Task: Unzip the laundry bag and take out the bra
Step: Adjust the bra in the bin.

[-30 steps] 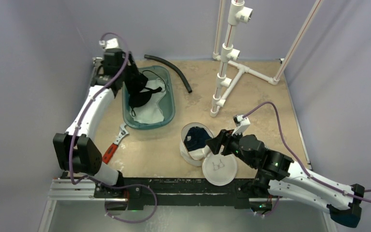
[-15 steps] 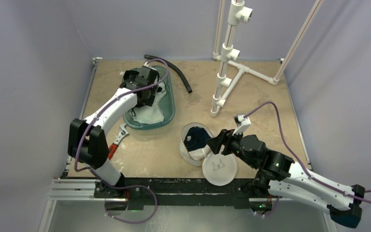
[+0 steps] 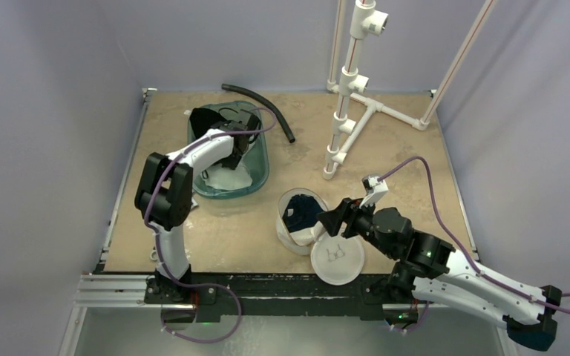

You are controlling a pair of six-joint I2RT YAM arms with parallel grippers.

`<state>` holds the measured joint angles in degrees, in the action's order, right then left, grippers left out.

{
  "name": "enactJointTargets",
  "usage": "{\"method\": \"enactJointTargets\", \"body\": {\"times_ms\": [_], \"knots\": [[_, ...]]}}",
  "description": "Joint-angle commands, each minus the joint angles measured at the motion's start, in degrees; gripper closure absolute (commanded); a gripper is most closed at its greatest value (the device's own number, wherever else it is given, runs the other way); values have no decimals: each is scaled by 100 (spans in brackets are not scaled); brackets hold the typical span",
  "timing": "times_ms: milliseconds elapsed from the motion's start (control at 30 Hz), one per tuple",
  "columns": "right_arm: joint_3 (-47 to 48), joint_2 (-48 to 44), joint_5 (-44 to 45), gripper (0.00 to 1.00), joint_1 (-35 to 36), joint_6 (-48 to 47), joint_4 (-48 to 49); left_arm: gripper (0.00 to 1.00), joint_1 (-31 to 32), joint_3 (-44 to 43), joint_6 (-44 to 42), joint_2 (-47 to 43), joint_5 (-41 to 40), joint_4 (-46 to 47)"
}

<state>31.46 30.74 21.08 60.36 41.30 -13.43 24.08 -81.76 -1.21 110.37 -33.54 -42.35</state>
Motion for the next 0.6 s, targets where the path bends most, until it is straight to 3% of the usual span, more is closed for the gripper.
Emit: {"method": "enactJointTargets", "body": {"times_ms": [0,267,433,500,567], "knots": [[-22,-20,1,34,28,-56,107,53,-16,-386,-110,19,-247,92],[-24,-7,-7,34,24,-41,91,72,-112,-327,-88,-50,-275,183],[-26,-42,-1,34,25,-41,84,66,-129,-196,-47,-25,-201,207],[-28,-51,22,34,25,-41,95,74,-131,-183,-22,-20,-186,205],[-26,-62,42,34,24,-47,96,89,-114,-242,10,-54,-202,141]]}}
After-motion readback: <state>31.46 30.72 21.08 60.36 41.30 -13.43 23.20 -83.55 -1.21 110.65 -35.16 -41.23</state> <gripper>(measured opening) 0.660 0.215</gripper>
